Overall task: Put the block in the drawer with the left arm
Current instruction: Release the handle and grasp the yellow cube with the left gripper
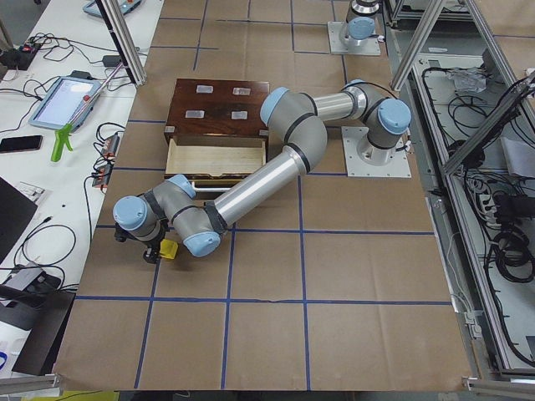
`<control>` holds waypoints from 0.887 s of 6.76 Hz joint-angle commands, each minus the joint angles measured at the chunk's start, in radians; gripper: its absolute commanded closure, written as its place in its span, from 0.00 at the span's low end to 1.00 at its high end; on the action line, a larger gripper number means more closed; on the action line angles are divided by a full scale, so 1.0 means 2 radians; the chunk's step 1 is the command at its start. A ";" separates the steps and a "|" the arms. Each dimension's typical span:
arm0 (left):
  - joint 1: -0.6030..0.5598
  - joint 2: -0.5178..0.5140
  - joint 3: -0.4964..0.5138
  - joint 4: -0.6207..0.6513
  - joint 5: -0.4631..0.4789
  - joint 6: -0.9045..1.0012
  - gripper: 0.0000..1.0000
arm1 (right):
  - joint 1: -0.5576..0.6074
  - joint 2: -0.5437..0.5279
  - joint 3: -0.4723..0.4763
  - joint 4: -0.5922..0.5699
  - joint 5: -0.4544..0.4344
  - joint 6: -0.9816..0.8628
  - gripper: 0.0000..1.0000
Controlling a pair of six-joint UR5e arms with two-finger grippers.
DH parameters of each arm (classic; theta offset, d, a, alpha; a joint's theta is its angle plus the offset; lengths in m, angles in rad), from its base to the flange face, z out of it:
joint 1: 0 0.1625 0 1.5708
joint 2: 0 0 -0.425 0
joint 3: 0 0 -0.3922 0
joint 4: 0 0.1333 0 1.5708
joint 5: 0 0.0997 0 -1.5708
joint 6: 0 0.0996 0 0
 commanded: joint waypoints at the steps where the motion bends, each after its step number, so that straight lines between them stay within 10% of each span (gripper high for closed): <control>1: 0.000 -0.003 0.001 0.005 0.021 0.002 0.04 | 0.000 0.001 0.000 0.000 0.000 0.000 0.00; 4: 0.001 0.000 0.000 0.002 0.024 0.002 0.70 | 0.000 0.000 0.000 0.000 0.000 0.000 0.00; 6: 0.013 0.026 -0.003 -0.010 0.023 0.002 0.81 | 0.000 0.000 0.000 0.000 0.000 0.000 0.00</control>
